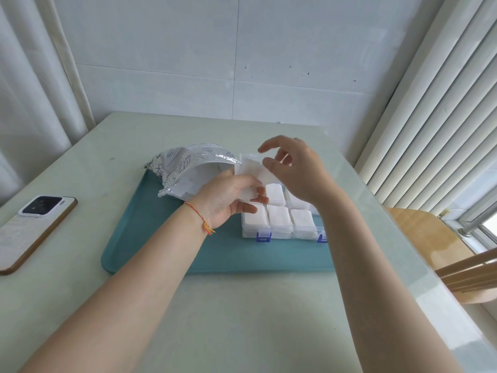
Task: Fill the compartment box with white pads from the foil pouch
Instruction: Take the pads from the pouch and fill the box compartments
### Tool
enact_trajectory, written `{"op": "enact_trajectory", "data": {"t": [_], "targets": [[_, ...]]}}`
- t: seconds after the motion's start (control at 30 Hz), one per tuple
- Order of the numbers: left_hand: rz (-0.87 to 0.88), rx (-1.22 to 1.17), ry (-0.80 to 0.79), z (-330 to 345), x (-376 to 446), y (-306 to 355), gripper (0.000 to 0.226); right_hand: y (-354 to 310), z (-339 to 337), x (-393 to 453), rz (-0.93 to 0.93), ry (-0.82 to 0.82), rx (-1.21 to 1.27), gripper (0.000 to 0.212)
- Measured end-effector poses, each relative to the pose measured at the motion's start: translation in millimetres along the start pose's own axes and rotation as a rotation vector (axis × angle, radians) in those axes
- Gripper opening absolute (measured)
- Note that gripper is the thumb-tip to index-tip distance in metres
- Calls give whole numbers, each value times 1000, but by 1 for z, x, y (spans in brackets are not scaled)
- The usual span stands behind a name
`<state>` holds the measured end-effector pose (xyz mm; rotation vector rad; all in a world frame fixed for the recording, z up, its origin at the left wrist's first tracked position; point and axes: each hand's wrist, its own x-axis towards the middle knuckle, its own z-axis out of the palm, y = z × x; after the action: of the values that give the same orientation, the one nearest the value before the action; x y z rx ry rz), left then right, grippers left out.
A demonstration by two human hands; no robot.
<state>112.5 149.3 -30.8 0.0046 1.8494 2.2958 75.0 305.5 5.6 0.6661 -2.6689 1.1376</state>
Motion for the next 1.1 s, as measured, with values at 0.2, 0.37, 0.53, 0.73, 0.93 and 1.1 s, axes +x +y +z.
{"op": "enact_trajectory", "data": {"t": [0.2, 0.37, 0.53, 0.73, 0.93, 1.1], "targets": [[51, -10, -12, 0, -2, 1, 11, -1, -1, 0, 123, -67, 91, 21], [61, -74, 7, -1, 1, -1, 20, 2, -3, 0, 228, 10, 302, 8], [6, -134, 3, -3, 2, 1, 26, 7, -9, 6, 234, 321, 361, 6], [-150, -163, -149, -5, 0, 4, 63, -5, -25, -7, 79, -109, 410, 11], [-164, -68, -285, -2, -2, 3, 78, -15, -11, -8, 14, -241, 232, 9], [-101, -132, -254, -2, -1, 2, 70, -10, 0, -4, -59, -76, -15, 30]]}}
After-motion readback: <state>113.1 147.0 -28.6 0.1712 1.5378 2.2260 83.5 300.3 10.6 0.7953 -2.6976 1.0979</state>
